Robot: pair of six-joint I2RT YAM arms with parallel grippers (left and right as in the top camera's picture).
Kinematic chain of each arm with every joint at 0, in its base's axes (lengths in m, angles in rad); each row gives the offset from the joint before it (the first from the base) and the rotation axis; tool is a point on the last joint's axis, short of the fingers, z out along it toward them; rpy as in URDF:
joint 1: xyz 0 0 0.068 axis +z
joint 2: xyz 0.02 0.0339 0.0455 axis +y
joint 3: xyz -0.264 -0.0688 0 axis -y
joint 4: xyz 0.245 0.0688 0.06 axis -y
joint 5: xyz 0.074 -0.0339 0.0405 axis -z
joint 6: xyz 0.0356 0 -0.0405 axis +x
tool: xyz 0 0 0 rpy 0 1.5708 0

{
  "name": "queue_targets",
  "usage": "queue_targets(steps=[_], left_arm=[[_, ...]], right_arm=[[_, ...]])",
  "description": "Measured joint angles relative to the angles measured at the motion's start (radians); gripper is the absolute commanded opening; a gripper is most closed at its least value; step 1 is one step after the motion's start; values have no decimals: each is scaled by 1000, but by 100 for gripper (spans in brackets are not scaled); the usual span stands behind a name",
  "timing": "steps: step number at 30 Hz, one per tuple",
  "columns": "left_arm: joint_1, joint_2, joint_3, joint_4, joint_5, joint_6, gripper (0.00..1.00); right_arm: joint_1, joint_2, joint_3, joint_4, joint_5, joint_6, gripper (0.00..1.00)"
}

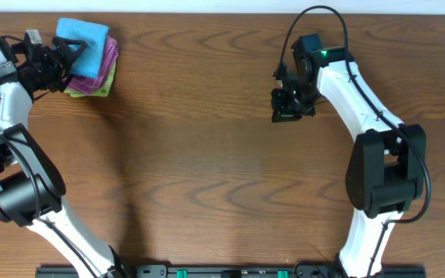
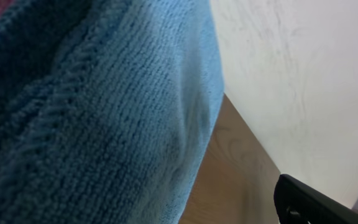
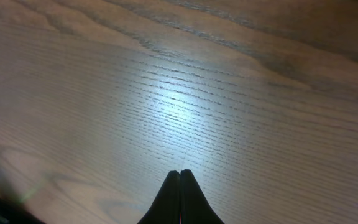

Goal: Fold the cloth
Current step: 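Carry the folded cloth with the left gripper onto the pink towel stack, then open the left gripper and release the cloth on the stack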

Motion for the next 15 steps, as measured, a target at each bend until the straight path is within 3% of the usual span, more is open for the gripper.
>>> queue_targets(steps=[15], left_arm=[[98, -13, 0, -38, 15, 0, 95]], right_arm=[[55, 0, 0, 5, 0, 0, 2]])
